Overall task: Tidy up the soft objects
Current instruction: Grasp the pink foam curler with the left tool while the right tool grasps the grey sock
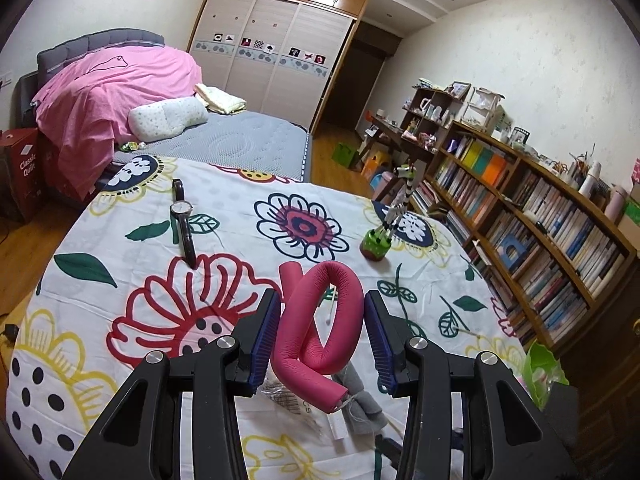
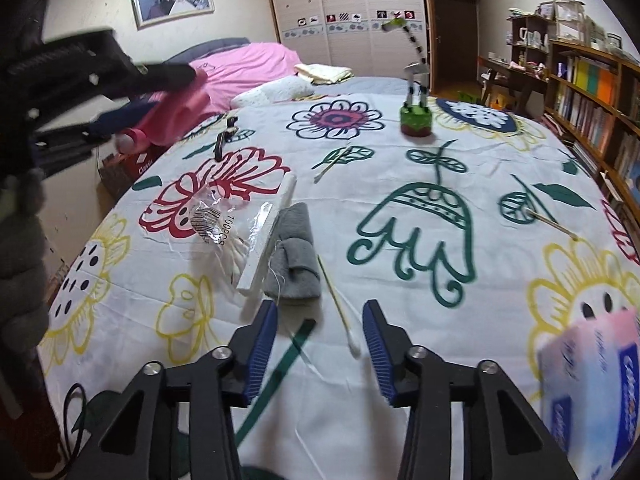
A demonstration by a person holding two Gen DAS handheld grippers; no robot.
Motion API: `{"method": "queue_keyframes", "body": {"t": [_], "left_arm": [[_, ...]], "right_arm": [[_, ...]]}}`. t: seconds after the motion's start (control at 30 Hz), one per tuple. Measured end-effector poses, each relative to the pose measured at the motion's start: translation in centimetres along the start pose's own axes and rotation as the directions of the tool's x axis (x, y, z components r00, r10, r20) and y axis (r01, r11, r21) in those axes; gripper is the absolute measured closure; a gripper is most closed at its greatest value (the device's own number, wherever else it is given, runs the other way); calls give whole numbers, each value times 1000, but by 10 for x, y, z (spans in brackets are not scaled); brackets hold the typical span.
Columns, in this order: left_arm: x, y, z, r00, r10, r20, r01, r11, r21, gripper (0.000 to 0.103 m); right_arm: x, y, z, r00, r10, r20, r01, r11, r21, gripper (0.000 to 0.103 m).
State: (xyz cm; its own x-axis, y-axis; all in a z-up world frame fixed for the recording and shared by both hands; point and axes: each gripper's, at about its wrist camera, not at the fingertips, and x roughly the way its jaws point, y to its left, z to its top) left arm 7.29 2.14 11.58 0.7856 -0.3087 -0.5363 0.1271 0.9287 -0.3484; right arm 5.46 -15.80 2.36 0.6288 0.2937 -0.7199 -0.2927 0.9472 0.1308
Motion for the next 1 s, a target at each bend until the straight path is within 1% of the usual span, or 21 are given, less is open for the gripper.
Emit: {"method": "queue_keyframes", "body": {"t": [0.07, 0.13, 0.27, 0.67, 0.73, 0.83, 0.93, 1.0], "left_arm": [[-2, 2, 1, 1000, -5, 3, 5, 1000, -5, 59], [-3, 4, 2, 1000, -9, 6, 9, 1000, -11, 59], [-4, 5, 3, 1000, -12, 6, 12, 1000, -17, 59], [-6, 7, 4, 1000, -11, 3, 11, 1000, -22, 59], [-6, 8, 3, 1000, -14, 4, 14, 1000, -22, 59], [-6, 8, 4, 1000, -13, 4, 14, 1000, -24, 59], [-5, 8, 4, 1000, -14, 1, 14, 1000, -22, 59], [-6, 7, 3, 1000, -17, 0, 17, 1000, -19, 59]], "right_arm": [[7, 2, 3, 1000, 3, -11, -3, 1000, -2, 61], [14, 2, 8, 1000, 6, -20, -6, 1000, -1, 62], [27, 1, 17, 998, 43, -43, -42, 999, 27, 62], [39, 19, 29, 998, 50, -49, -52, 998, -29, 62], [43, 20, 30, 997, 49, -53, -51, 998, -33, 65], [49, 14, 32, 997, 52, -63, -53, 999, -9, 68], [51, 11, 34, 997, 53, -60, -53, 999, 1, 69], [53, 12, 36, 997, 49, -59, -49, 999, -3, 71]]}}
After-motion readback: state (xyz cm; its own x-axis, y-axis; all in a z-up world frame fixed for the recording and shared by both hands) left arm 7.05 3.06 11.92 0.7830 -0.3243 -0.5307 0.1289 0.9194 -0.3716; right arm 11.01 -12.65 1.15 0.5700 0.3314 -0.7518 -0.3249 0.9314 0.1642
